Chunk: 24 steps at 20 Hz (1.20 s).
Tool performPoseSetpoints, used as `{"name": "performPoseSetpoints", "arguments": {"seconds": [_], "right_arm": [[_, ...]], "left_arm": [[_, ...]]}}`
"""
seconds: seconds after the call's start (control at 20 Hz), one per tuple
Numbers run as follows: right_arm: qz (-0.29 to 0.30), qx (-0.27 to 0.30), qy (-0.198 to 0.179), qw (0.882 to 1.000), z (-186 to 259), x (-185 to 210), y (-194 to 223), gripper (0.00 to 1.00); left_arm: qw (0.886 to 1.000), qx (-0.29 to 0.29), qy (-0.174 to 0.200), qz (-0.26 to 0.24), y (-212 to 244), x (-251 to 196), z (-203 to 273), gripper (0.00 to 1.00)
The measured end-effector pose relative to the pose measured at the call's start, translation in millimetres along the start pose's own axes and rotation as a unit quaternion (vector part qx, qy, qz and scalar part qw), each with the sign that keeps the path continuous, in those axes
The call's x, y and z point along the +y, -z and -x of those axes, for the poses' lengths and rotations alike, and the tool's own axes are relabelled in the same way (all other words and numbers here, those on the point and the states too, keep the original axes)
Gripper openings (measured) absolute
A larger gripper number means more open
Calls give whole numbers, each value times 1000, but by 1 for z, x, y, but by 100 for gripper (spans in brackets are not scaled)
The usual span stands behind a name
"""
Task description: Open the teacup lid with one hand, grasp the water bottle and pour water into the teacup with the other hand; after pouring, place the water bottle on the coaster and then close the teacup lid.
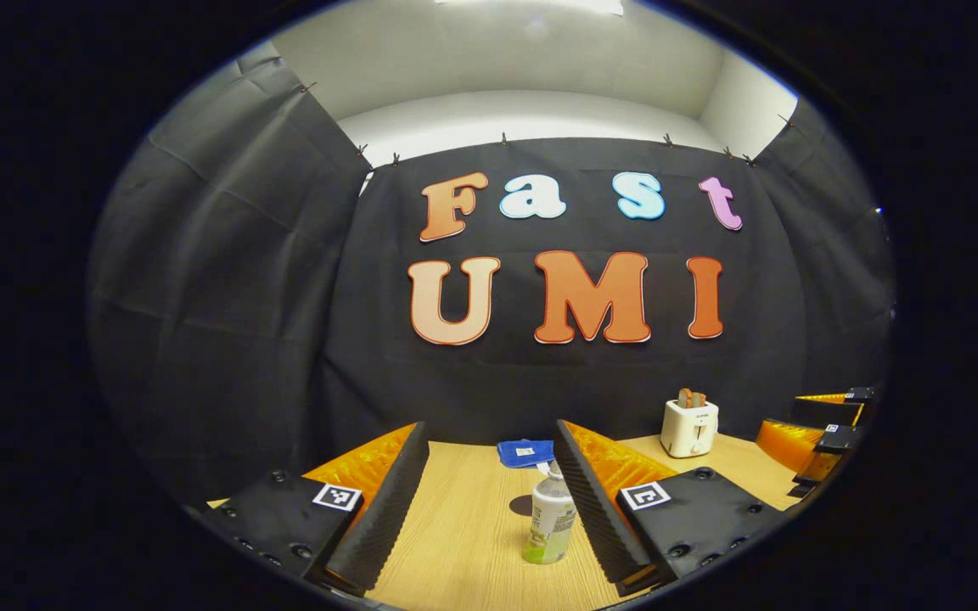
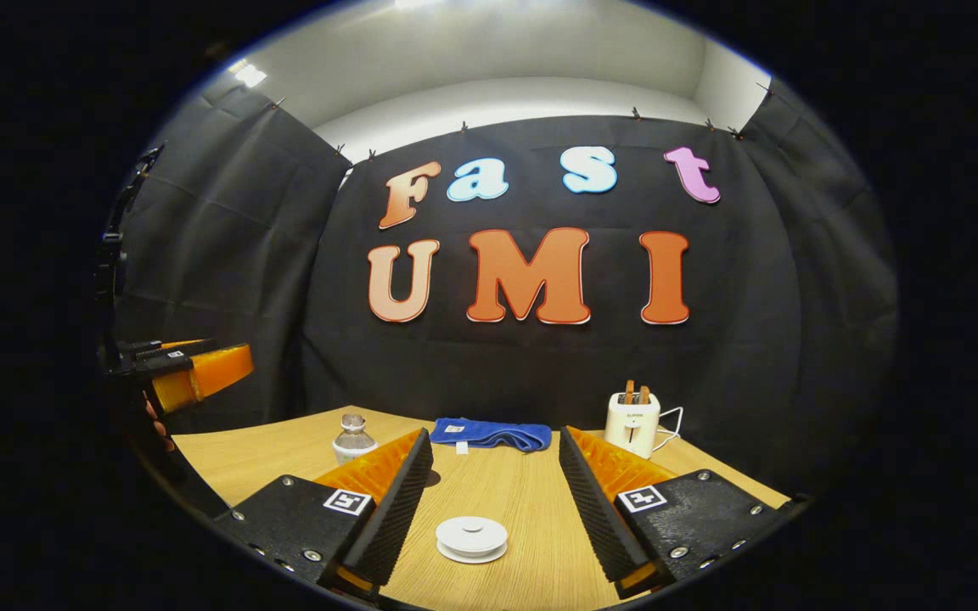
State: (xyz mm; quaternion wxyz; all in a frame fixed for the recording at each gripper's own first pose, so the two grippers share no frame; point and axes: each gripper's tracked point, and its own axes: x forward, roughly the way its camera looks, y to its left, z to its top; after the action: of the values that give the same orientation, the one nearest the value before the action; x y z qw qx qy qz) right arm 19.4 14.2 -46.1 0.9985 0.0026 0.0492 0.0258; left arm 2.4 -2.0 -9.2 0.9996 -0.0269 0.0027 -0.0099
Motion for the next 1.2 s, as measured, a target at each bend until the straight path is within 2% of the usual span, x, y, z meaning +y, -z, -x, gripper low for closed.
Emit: {"name": "performPoseSetpoints", "arguments": {"seconds": [0.15, 0.25, 0.3, 0.4, 0.65, 0.7, 0.75, 0.95, 1.0, 1.05, 1.2], "right_arm": [[14, 39, -13, 999, -18, 6, 41, 90], [-2, 75, -21, 997, -32, 13, 72, 90], [-15, 94, -22, 995, -37, 15, 87, 84], [-34, 124, -26, 991, -44, 19, 108, 81], [-24, 161, -29, 986, -58, 22, 142, 74], [-21, 167, -30, 985, -62, 24, 149, 66], [-18, 173, -29, 984, -65, 25, 154, 68], [-1, 194, -28, 981, -69, 32, 173, 65], [7, 196, -22, 980, -72, 28, 175, 60], [11, 196, -14, 980, -74, 23, 175, 60], [1, 204, -13, 979, -76, 22, 179, 41]], "left_arm": [[1000, -3, 3, -10, 3, -2, -1, 95], [1000, -5, 5, -19, 6, -5, -2, 95], [1000, -6, 7, -24, 7, -6, -3, 95], [1000, -7, 8, -28, 9, -7, -3, 95], [1000, 6, 16, -16, 20, -10, -6, 95], [1000, 7, 14, -17, 22, -8, -6, 95], [1000, 7, 11, -20, 22, -6, -8, 95], [1000, 13, 4, -17, 30, 0, -9, 95], [1000, 14, 3, -14, 32, 2, -9, 95], [1000, 15, 2, -12, 34, 3, -10, 95], [1000, 23, 0, -10, 42, 5, -12, 95]]}}
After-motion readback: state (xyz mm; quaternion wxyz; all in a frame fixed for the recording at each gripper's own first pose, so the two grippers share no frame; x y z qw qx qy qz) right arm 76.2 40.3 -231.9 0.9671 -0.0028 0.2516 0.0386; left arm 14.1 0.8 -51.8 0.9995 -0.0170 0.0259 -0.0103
